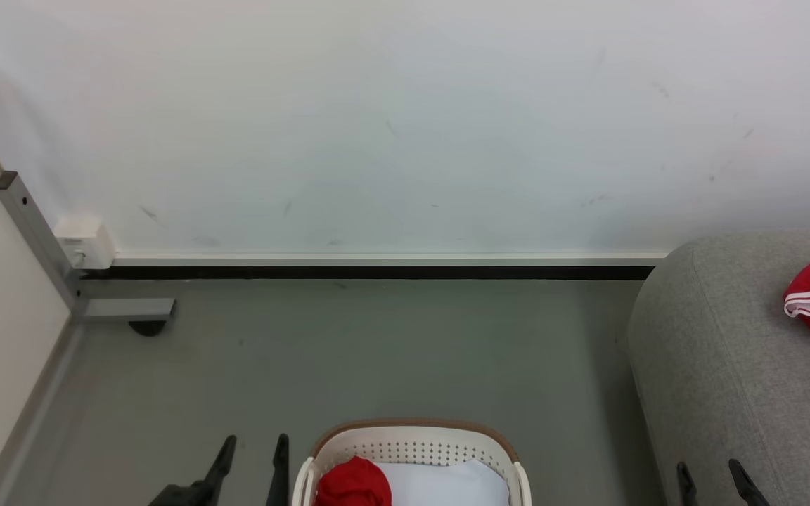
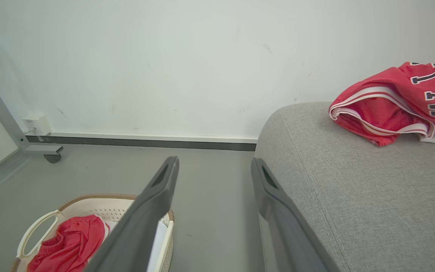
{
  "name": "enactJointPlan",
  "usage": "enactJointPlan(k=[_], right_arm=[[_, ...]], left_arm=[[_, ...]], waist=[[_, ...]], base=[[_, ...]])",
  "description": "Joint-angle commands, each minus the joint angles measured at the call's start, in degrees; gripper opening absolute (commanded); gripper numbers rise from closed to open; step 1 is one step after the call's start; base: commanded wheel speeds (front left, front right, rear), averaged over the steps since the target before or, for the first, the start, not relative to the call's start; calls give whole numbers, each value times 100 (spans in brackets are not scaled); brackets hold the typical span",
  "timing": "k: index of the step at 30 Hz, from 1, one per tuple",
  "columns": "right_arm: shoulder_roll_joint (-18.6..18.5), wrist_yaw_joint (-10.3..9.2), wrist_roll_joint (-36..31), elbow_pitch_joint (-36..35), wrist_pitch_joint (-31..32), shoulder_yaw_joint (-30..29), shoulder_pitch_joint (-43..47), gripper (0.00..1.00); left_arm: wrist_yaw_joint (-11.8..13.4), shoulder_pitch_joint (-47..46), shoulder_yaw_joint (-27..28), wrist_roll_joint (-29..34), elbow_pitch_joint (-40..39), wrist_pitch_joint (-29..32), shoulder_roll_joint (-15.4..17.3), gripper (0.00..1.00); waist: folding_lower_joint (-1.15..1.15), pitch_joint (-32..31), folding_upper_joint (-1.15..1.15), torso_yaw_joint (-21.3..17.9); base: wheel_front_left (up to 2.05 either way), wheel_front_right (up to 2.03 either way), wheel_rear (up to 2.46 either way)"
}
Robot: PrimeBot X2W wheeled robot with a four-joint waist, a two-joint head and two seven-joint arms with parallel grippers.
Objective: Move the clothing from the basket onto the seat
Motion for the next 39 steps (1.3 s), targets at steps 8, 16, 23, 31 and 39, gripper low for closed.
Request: enactJointPlan(k=[8,16,23,31,39], right_arm=[[-13,-14,50,13,2,22,-58,100],[-13,-14,7,-30,2,38,-148,100],[-11,-14,27,-110,2,108,-417,100],[-10,-14,322,-266,3,348,-1077,100],[-9,-15,768,-380,2,663,-1588,100]], left_arm=[[-212,34,196,249,129,-3,-140,100],[-377,-256,51,553,411,-3,-177,100],[-567,-1108,-473,942,928,629,-165,100],[-631,-2275,-854,1348,1649,1597,-160,100],[-427,-2969,-853,1501,2494,2212,-104,100]], waist=[[0,15,0,0],[0,243,0,-115],[0,814,0,-342],[0,1955,0,-833],[0,2843,0,-1466]], base=[[0,0,0],[0,0,0],[0,0,0],[0,0,0],[0,0,0]])
